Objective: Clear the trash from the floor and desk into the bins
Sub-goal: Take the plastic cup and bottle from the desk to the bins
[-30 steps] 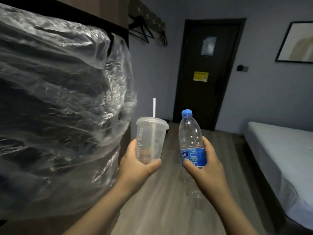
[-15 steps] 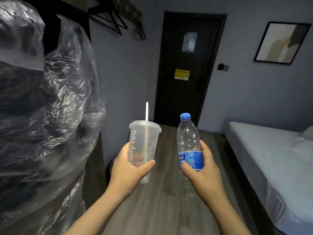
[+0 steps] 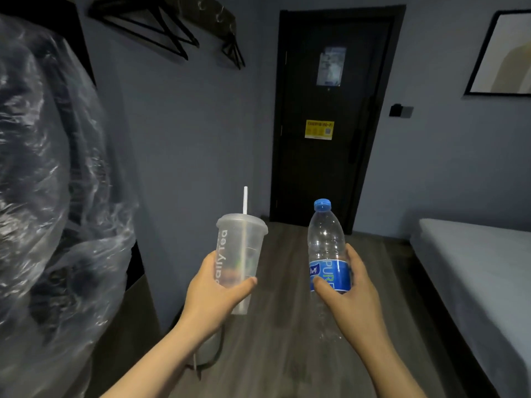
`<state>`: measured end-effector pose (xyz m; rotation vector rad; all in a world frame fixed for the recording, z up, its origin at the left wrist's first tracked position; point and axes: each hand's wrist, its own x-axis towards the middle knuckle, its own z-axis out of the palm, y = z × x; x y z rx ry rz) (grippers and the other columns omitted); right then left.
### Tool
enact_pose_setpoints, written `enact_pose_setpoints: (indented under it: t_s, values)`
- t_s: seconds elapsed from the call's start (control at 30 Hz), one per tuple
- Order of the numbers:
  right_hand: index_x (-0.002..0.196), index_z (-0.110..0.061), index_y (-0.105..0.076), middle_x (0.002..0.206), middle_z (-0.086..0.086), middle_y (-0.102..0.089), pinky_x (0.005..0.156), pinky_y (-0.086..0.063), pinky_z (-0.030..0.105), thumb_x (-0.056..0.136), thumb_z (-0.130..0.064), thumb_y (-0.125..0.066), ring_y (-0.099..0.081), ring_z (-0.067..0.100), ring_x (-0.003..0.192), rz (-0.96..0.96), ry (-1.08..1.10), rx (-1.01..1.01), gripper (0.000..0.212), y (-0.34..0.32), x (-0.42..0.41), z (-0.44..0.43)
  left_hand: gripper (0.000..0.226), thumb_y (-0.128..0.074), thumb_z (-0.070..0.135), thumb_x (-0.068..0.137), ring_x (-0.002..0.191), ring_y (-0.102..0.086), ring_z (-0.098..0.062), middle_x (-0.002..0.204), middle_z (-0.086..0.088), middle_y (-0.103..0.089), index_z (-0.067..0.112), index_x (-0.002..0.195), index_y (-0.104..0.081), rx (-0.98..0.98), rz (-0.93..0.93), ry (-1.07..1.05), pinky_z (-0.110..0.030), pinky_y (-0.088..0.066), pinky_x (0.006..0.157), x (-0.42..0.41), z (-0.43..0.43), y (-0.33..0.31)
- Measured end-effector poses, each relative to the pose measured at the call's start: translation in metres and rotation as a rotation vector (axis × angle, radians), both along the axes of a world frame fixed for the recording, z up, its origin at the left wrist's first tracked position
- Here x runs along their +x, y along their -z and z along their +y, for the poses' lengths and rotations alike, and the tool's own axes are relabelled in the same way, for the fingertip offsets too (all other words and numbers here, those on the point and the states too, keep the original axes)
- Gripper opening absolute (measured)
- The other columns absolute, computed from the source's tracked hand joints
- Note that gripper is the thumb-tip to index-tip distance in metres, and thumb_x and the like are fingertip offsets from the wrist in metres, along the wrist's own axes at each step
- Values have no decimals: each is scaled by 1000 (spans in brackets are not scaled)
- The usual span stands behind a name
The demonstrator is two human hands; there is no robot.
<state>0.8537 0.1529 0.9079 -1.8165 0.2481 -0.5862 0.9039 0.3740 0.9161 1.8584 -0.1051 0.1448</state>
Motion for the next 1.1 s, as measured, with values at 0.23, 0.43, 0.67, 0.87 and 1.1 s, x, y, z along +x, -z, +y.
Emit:
enact_pose_setpoints:
  t_s: [0.23, 0.43, 0.67, 0.87, 1.1]
  values:
    - [148, -35, -28, 108, -22, -54, 52, -43, 1, 79, -20, -73, -56, -20, 80, 70, -44, 32, 84, 16, 113, -41, 61, -79, 39, 66, 81, -54, 23, 94, 24, -61, 46, 115, -43, 46, 31, -78, -7, -40, 53, 107, -26, 17]
    - [149, -31, -25, 100, -24, -51, 51, -43, 3, 78, -23, -74, -56, -18, 80, 113, -49, -4, 87, 32, 225, -59, 57, -80, 34, 67, 74, -60, 11, 89, 22, -61, 45, 110, -43, 37, 57, -98, -8, -41, 51, 220, -40, 36]
    - [145, -32, -31, 103, -19, -56, 50, -44, 4, 80, -23, -73, -61, -10, 76, 138, -60, -51, 78, 33, 373, -61, 58, -82, 34, 69, 75, -62, 3, 90, 15, -63, 38, 113, -45, -37, 102, -93, -9, -41, 51, 373, -36, 46]
    - [148, -28, -29, 109, -14, -54, 56, -46, 11, 83, -26, -72, -63, 6, 85, 222, -56, -26, 78, 46, 475, -69, 55, -77, 30, 72, 75, -59, -1, 90, 12, -60, 32, 114, -42, -9, 165, -77, -8, -39, 47, 483, -44, 62]
    - [143, -24, -36, 103, -12, -58, 55, -50, 14, 80, -20, -74, -66, 8, 79, 269, -77, -52, 74, 69, 596, -103, 53, -78, 26, 73, 77, -59, 1, 91, 16, -61, 31, 113, -43, 52, 212, -118, -14, -39, 53, 601, -66, 88]
